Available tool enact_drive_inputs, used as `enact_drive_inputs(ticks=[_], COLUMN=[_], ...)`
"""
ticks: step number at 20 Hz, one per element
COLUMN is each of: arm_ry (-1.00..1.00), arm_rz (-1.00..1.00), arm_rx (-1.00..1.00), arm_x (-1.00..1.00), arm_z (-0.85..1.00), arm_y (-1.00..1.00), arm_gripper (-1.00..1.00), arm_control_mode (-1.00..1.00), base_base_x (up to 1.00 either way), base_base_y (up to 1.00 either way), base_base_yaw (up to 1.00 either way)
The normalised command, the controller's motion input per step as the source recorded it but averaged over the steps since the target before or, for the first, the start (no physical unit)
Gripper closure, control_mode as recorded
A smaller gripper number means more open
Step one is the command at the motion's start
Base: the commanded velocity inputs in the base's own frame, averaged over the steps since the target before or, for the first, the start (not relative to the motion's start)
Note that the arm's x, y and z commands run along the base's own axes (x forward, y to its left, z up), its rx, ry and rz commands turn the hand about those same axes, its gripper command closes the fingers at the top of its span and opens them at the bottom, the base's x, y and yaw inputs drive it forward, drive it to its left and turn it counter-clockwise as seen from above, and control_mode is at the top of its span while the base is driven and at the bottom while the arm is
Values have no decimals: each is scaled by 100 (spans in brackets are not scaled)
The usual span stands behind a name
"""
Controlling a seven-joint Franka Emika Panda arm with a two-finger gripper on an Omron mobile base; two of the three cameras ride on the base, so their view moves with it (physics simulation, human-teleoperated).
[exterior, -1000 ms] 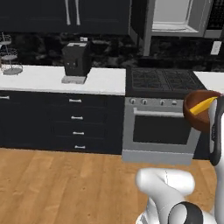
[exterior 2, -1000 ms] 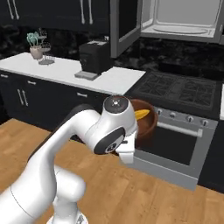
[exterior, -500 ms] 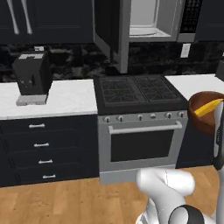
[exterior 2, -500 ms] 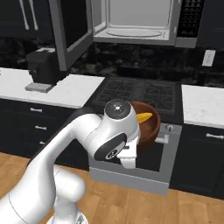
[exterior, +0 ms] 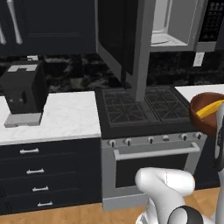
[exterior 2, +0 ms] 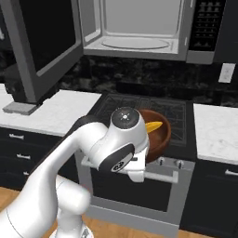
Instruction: Pick the corn from the sink and place it in the bowl. Then pick the bowl and place it in the microwave. Then close the microwave door and press the start button.
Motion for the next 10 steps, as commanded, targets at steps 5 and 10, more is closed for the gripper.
enact_drive_inputs(ticks=[5,10], arm_ry=[0,0], arm_rz=[0,0], arm_rx=[0,0], arm_x=[0,0], arm_z=[0,0], arm_y=[0,0], arm_gripper=[100,100], arm_control_mode=[100,100], base_base_x=[53,32], base_base_y=[-5,-36], base_base_yaw=[0,3])
